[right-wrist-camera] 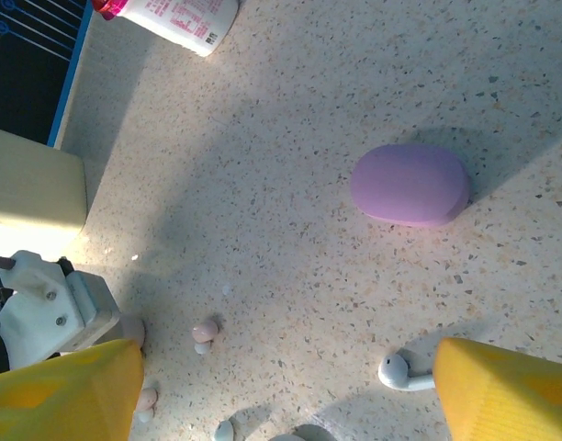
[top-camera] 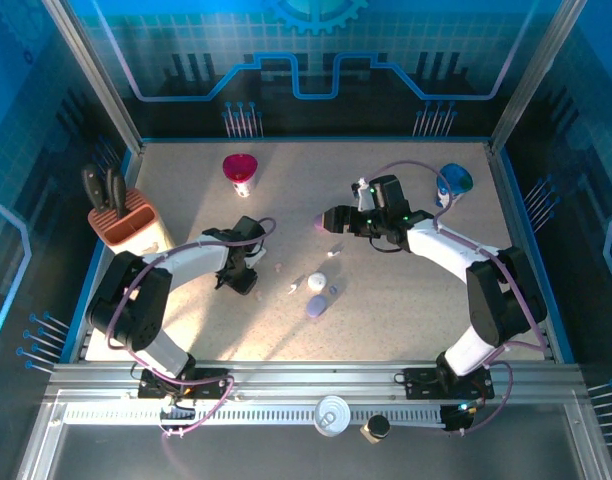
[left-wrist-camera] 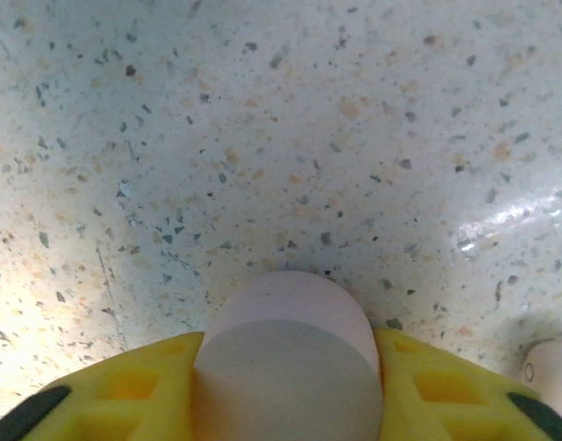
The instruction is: Insert the wireless bluetooth earbuds into the charging case
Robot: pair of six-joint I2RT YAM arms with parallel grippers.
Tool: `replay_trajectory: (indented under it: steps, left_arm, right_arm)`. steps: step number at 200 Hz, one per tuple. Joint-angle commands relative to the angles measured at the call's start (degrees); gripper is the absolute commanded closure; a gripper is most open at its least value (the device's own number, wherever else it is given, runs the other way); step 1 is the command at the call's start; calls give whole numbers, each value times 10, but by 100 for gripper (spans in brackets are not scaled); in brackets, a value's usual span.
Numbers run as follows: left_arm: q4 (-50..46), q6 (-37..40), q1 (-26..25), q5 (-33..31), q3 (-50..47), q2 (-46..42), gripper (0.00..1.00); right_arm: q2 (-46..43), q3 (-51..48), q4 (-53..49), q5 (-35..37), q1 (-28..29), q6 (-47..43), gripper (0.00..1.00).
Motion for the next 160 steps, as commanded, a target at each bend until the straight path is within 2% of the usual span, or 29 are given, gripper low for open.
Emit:
replay_trajectory:
  steps: [1, 32, 50, 77, 101, 122, 160]
  left_arm:
    - [-5, -1, 5, 11, 14, -3, 66]
    - [28, -2, 5, 29, 12, -45, 66]
    - [70, 9, 5, 58, 7, -75, 66]
    - [179, 54, 0, 168, -17, -118, 65]
    - [291, 82, -5, 241, -45, -139, 66]
    - [360, 97, -10, 274, -57, -142, 66]
    - [468, 145, -33, 345, -95, -150, 65]
  right_arm:
    - [-28, -11, -8, -4, -7, 4, 17]
    - [-56, -13, -24, -25, -7, 4, 18]
    - [-72, -12, -33, -69, -7, 7, 19]
    - [-80, -7, -43, -140, 4, 10, 20]
    - [-83, 9, -78, -152, 22, 7, 20]
    - [-84, 12, -85, -152, 39, 19, 21]
    - [-76, 18, -74, -157, 60, 40, 36]
